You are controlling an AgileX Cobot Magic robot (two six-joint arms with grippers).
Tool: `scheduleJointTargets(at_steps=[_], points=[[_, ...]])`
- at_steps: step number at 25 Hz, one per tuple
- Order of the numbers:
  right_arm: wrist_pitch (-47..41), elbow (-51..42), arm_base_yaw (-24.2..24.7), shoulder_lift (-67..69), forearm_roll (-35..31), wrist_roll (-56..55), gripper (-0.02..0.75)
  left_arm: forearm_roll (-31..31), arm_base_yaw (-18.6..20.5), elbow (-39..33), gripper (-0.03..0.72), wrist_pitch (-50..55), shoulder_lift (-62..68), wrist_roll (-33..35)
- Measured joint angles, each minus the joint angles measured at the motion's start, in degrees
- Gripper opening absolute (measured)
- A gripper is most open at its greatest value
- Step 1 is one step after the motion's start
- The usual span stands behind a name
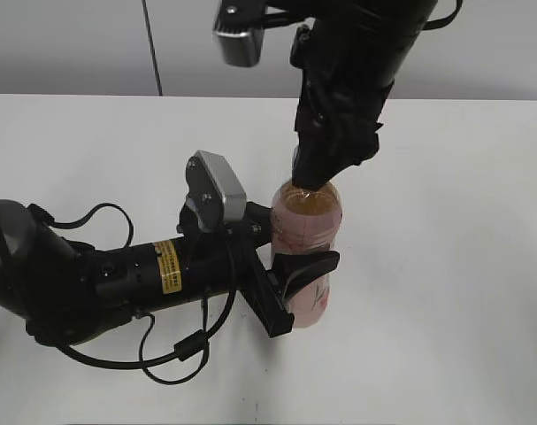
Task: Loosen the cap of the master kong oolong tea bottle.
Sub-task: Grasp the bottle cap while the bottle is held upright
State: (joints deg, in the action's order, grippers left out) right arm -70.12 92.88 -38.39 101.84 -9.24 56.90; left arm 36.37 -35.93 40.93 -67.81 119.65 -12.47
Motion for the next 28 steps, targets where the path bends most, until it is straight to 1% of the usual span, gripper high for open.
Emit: scheduleJointTargets(at_steps=[2, 4, 6, 8, 10, 12, 16, 19, 28], points=[[0.0, 0.0, 0.0, -0.73, -0.23, -7.48, 0.534, 0.0, 0.0, 0.0, 0.382, 0.0, 0.0, 0.0], [0.0, 0.04, 0.0, -1.92, -0.44, -18.28, 0.542, 0.0, 0.0, 0.0, 0.382, -0.05, 0.0, 0.0], [0.0, 0.04, 0.0, -2.82, -0.19, -32.61, 0.545, 0.0, 0.0, 0.0, 0.382, -0.05, 0.0, 0.0], [0.0, 0.04, 0.0, -3.09, 0.29, -43.54, 0.545, 0.0, 0.0, 0.0, 0.382, -0.05, 0.0, 0.0], [0.0, 0.04, 0.0, -3.09, 0.48, -52.62, 0.545, 0.0, 0.0, 0.0, 0.382, -0.05, 0.0, 0.0], [0.0, 0.04, 0.0, -3.09, 0.48, -58.63, 0.545, 0.0, 0.0, 0.0, 0.382, -0.05, 0.0, 0.0], [0.0, 0.04, 0.0, -3.09, 0.49, -66.47, 0.545, 0.0, 0.0, 0.0, 0.382, -0.05, 0.0, 0.0], [0.0, 0.04, 0.0, -3.09, 0.26, -69.55, 0.545, 0.0, 0.0, 0.0, 0.382, -0.05, 0.0, 0.0], [0.0, 0.04, 0.0, -1.9, -0.24, -71.23, 0.545, 0.0, 0.0, 0.0, 0.382, -0.05, 0.0, 0.0]])
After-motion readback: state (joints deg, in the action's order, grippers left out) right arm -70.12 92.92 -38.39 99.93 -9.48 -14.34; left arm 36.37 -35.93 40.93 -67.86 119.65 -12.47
